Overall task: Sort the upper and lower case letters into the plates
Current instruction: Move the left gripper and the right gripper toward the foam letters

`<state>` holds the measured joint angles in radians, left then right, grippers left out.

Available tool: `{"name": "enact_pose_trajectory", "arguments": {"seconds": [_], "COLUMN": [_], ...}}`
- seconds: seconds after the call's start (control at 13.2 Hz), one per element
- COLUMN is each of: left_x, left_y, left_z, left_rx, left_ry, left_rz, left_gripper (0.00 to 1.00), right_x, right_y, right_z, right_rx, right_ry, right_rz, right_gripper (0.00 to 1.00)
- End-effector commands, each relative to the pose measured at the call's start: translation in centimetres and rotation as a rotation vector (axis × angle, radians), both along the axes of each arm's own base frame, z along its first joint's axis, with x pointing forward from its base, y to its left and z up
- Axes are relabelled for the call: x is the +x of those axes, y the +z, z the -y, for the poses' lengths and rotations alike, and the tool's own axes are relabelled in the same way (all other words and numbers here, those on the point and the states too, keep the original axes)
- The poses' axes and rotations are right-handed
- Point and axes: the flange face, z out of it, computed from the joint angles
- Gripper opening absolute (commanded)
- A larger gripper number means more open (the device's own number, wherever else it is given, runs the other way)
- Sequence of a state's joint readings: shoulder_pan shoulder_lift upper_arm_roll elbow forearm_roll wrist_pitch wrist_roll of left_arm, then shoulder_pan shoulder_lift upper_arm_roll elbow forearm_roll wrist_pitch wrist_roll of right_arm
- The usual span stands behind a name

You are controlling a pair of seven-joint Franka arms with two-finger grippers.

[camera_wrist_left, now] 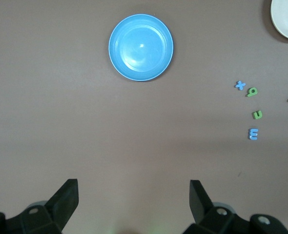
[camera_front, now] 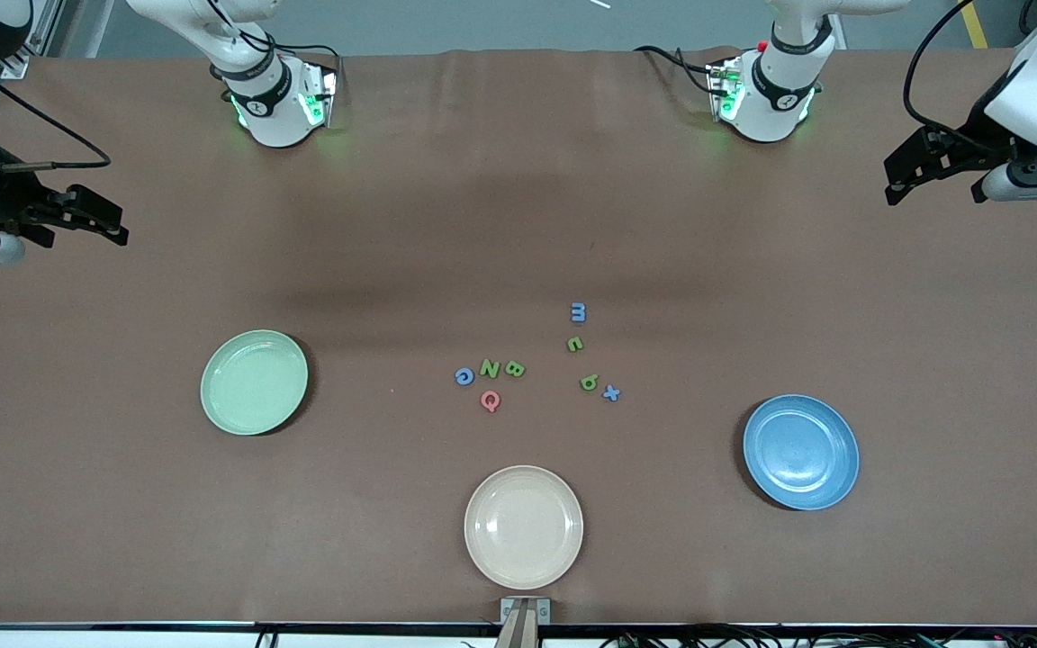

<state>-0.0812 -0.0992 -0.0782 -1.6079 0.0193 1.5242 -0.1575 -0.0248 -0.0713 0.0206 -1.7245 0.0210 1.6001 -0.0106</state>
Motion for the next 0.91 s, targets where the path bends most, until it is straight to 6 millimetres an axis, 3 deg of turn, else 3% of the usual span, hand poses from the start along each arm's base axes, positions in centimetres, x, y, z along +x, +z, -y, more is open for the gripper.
{"name": "enact_pose_trajectory", "arguments": {"seconds": [0.0,0.15,0.3,0.38,0.53,0.68,0.83], "left_x": [0.1,0.3,1.7,1.5,2.3,1.9,0.3], "left_y": [0.6,1.0,0.0,-0.5,-4.5,-8.7,-14.2], "left_z": [-0.2,-0.1,0.8,2.8,7.3,13.7,20.3], "left_rx": [-0.013,-0.003,0.0,-0.005,-0.003,-0.004,-0.025], "left_ry": [-0.003,-0.001,-0.013,-0.035,-0.11,-0.132,-0.108], "left_rz": [-0.013,-0.001,-0.017,-0.029,-0.086,-0.073,-0.055], "left_gripper": [1.0,1.0,1.0,1.0,1.0,1.0,1.0], "right_x": [-0.7,-0.7,-0.7,-0.7,-0.7,-0.3,0.8], "right_y": [0.4,0.3,0.3,0.4,0.7,1.3,0.0], "right_z": [-0.2,-0.2,-0.2,-0.2,0.0,0.0,0.4], "right_rx": [0.005,0.005,0.005,0.005,0.005,0.006,0.003], "right_ry": [-0.001,-0.001,-0.001,-0.001,-0.004,0.0,0.001], "right_rz": [0.012,0.01,0.009,0.008,0.004,0.015,-0.006], "right_gripper": [1.0,1.0,1.0,1.0,1.0,1.0,1.0]}}
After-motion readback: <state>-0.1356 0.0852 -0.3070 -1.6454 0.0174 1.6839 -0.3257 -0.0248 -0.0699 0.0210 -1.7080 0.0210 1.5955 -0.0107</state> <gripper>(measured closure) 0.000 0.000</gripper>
